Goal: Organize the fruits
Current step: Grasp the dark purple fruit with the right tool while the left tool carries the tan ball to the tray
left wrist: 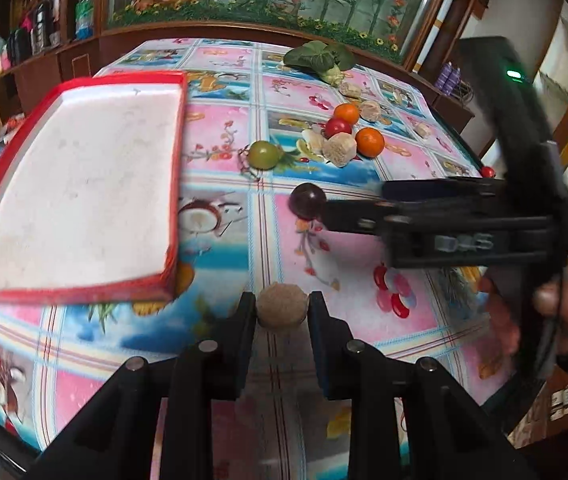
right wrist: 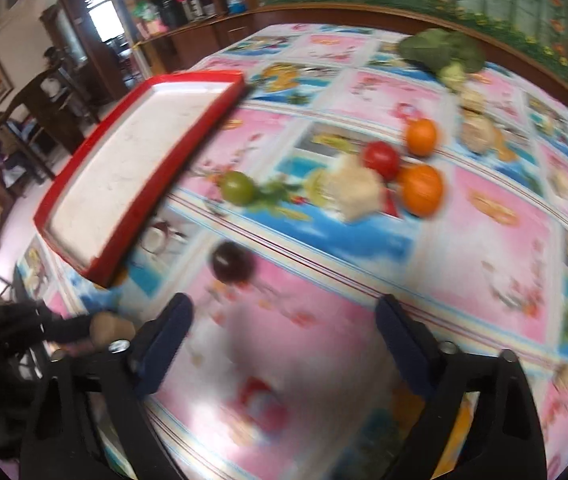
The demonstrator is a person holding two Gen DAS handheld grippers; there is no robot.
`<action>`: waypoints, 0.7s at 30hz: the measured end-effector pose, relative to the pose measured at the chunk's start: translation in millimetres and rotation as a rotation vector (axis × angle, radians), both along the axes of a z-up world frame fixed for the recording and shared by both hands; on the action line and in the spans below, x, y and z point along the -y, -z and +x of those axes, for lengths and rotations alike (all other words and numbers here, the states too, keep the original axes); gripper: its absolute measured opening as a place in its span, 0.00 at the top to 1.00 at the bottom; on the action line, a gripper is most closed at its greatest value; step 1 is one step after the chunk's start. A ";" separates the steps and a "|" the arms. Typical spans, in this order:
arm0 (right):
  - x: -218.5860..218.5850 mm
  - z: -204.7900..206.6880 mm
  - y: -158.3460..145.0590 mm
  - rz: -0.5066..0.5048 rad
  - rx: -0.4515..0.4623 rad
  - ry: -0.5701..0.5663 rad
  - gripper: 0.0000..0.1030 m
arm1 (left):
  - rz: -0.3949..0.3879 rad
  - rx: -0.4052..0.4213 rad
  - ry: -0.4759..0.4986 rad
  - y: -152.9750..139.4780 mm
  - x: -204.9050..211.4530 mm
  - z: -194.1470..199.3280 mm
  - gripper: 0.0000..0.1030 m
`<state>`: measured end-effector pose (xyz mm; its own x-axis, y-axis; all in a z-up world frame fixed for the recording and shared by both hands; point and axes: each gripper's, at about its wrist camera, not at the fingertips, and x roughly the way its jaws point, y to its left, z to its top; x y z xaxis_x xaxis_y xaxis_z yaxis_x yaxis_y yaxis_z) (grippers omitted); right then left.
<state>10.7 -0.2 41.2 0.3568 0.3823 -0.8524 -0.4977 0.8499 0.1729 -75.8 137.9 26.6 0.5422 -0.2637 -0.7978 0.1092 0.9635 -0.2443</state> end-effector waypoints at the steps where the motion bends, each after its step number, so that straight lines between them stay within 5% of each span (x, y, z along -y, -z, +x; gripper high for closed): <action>1: -7.7 0.4 1.1 0.001 -0.006 -0.020 0.18 | -0.007 -0.001 -0.005 0.7 -1.9 -0.9 0.72; 6: -38.1 4.4 13.6 -0.057 -0.008 -0.077 0.41 | -0.053 -0.009 -0.020 4.1 -9.5 -2.4 0.72; 8: -44.6 3.2 13.8 -0.073 0.008 -0.104 0.65 | -0.068 -0.013 -0.021 5.8 -11.8 -2.2 0.72; 10: -47.0 0.7 12.6 -0.108 0.029 -0.118 0.77 | -0.075 -0.017 -0.017 7.2 -12.6 -2.1 0.72; 21: -10.6 -32.8 -0.4 -0.142 0.050 -0.070 0.77 | -0.107 0.006 0.044 -2.9 -0.9 0.4 0.72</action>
